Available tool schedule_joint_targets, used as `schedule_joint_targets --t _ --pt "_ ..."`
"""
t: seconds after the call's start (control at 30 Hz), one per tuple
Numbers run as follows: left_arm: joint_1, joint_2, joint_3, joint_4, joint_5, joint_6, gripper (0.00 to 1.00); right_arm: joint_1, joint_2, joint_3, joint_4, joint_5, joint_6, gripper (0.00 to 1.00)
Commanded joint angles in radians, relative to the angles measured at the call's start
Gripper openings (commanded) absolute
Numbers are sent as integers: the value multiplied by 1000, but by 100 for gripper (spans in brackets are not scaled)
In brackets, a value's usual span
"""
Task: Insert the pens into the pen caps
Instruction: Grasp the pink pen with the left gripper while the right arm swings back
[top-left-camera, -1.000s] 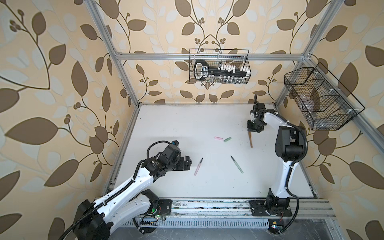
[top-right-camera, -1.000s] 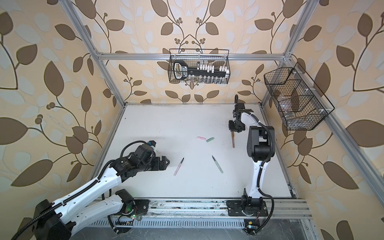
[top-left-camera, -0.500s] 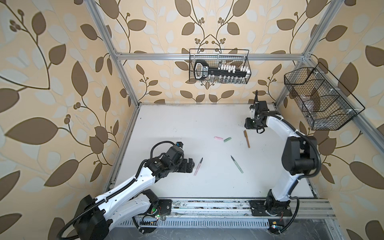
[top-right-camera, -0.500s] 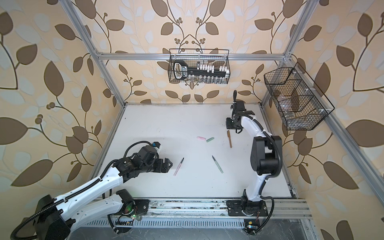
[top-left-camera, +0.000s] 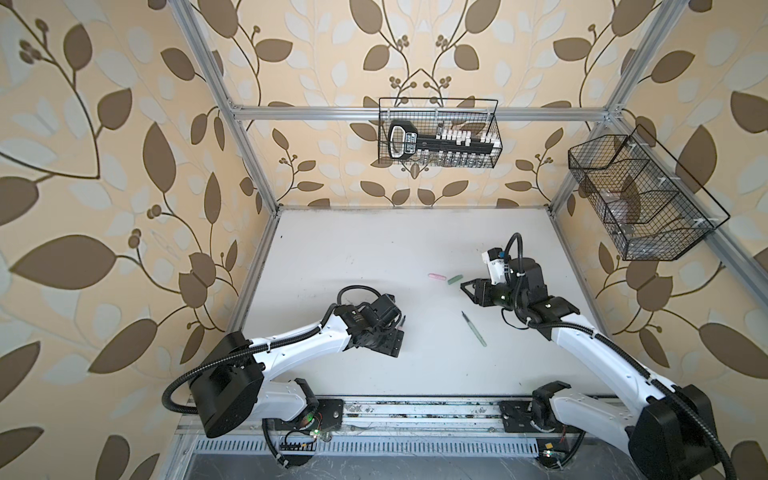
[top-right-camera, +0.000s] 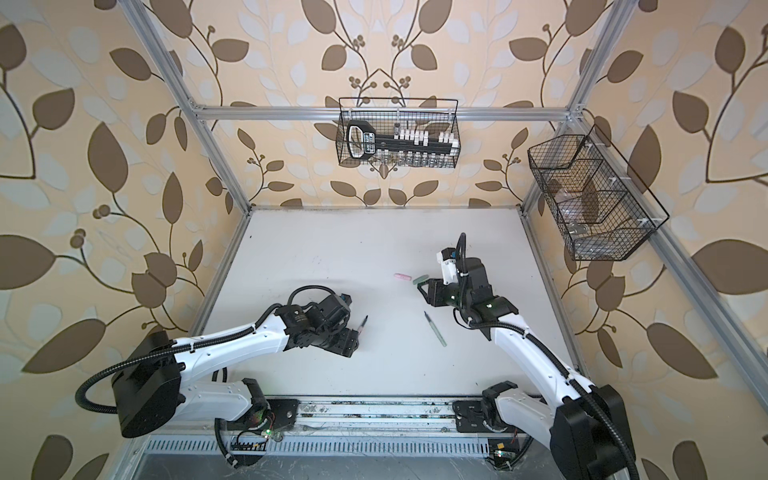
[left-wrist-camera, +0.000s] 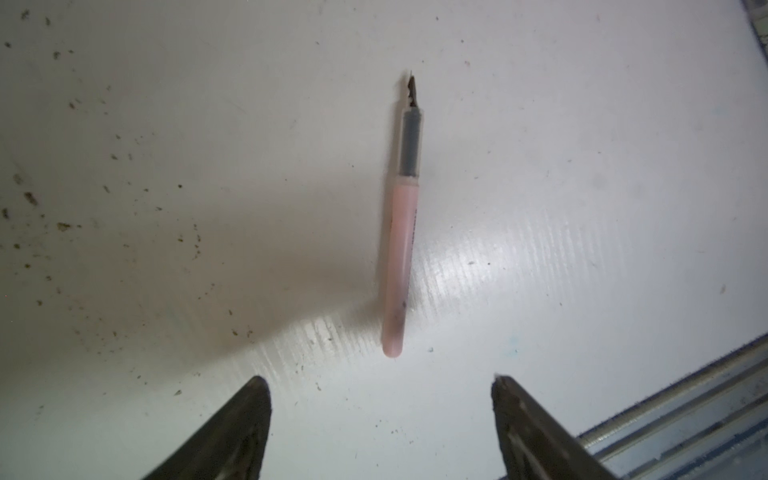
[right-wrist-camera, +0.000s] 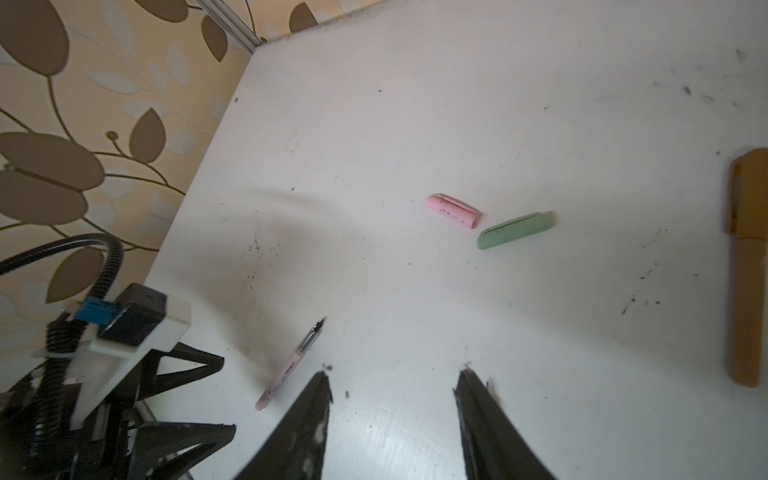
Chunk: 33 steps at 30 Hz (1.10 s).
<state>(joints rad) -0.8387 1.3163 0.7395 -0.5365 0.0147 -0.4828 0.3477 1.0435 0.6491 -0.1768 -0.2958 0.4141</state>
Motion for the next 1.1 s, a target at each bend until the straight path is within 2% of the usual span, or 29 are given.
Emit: schedule_joint_targets --t 0.0,0.23,0.4,0.67,0.83,1.07 --pt "-5 29 32 10 -37 19 82 59 -74 -64 67 36 94 50" --pt "-5 115 52 41 5 43 72 150 -171 -165 161 70 171 49" --pt "-5 173 52 36 -8 49 71 210 -225 -198 180 189 190 48" --pt "-5 197 64 53 4 58 68 203 -276 -252 253 256 226 49" --pt "-8 239 102 4 33 73 53 187 -301 -290 292 268 262 53" --pt "-13 243 124 -43 33 85 45 175 -283 -309 328 227 259 55"
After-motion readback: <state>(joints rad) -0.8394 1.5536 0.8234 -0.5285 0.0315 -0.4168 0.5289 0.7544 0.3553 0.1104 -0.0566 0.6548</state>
